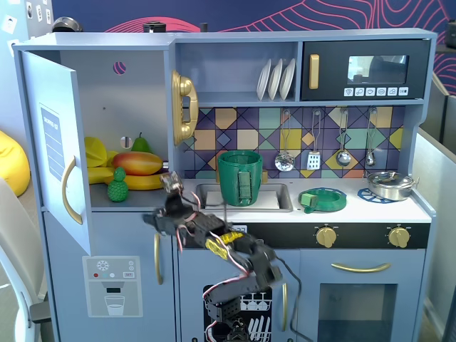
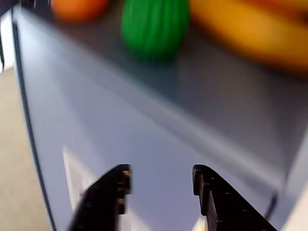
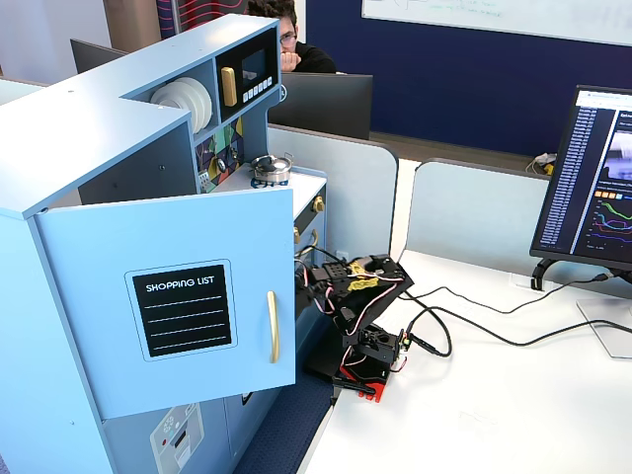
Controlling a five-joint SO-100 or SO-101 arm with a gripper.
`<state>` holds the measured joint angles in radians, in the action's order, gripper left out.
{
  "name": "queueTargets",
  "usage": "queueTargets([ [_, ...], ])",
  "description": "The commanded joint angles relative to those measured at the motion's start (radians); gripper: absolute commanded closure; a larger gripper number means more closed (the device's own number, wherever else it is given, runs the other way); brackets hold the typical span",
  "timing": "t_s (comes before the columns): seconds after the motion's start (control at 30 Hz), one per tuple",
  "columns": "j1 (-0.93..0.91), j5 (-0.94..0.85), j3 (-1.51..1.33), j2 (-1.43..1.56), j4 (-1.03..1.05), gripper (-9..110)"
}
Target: Pick up the green pineapple from the left cabinet and place it in the green recipient
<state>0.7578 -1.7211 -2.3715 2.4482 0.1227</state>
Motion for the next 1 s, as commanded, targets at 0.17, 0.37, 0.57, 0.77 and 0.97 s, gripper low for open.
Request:
queueTargets([
  [0.17,-0.003,0.069,0.307,-0.278,-0.158,64],
  [0.37,-0.02,0.081,0.408,-0.4,-0.195,56],
  [0.57,-0.041,0.118,0.492,-0.538,-0.25,53],
  [0.77,-0.061,0.147,0.637,-0.68,-0.273,53],
  [0.97,-0.058,0.176,0.732,-0.772,-0.268,53],
])
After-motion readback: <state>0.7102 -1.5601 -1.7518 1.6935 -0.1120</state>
